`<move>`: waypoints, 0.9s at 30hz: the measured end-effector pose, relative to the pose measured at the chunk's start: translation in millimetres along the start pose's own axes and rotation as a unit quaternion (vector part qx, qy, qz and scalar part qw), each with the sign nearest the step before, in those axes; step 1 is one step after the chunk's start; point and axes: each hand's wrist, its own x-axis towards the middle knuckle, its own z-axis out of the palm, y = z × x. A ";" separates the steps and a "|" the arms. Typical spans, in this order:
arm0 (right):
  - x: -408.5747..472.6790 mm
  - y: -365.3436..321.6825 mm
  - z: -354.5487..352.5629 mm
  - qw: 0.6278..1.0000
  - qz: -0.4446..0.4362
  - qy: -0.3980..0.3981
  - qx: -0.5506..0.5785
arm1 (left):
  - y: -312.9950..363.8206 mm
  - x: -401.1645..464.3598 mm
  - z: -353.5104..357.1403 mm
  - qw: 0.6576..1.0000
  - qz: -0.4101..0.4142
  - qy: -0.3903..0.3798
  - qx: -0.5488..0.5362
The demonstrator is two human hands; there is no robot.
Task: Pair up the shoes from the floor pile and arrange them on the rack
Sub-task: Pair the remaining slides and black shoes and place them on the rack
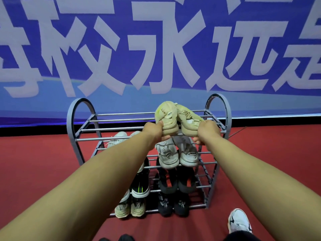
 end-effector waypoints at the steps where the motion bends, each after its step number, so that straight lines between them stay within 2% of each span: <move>1: -2.6 0.7 2.7 1.000 -0.005 0.008 0.001 | -1.2 0.2 2.0 1.000 0.000 0.006 -0.005; 5: -3.0 2.2 14.8 0.999 -0.007 0.047 0.015 | -3.8 2.2 6.2 0.999 0.000 0.036 -0.006; 9: 5.4 1.9 19.6 0.998 0.002 0.060 0.015 | -3.0 5.1 6.3 1.000 -0.002 0.026 0.004; 14: -1.6 -5.9 5.3 1.000 0.017 -0.023 0.001 | 3.0 7.7 7.0 0.999 -0.008 0.006 0.043; 18: 1.1 -6.8 -2.6 0.997 -0.008 -0.071 -0.029 | 9.4 10.6 2.4 0.988 0.011 -0.015 0.151; 21: 1.0 -3.6 -5.2 0.995 -0.014 -0.091 -0.038 | 17.6 9.1 -7.1 0.947 0.046 -0.027 0.316; 22: 0.5 -1.5 -6.0 0.994 -0.019 -0.097 -0.042 | 21.4 5.3 -8.8 0.922 0.054 -0.028 0.382; 24: -0.4 4.3 -5.9 0.993 -0.046 -0.089 -0.070 | 25.9 -4.2 -9.1 0.848 0.080 -0.005 0.524; 25: -3.7 6.5 -5.1 0.991 -0.067 -0.062 -0.098 | 24.5 -10.4 -8.4 0.810 0.107 0.031 0.575; 26: -8.6 9.5 -4.1 0.989 -0.088 -0.016 -0.119 | 20.6 -17.1 -7.6 0.788 0.142 0.069 0.595; 27: -17.0 13.5 -2.1 0.987 -0.107 0.036 -0.113 | 13.4 -26.0 -6.5 0.792 0.175 0.096 0.576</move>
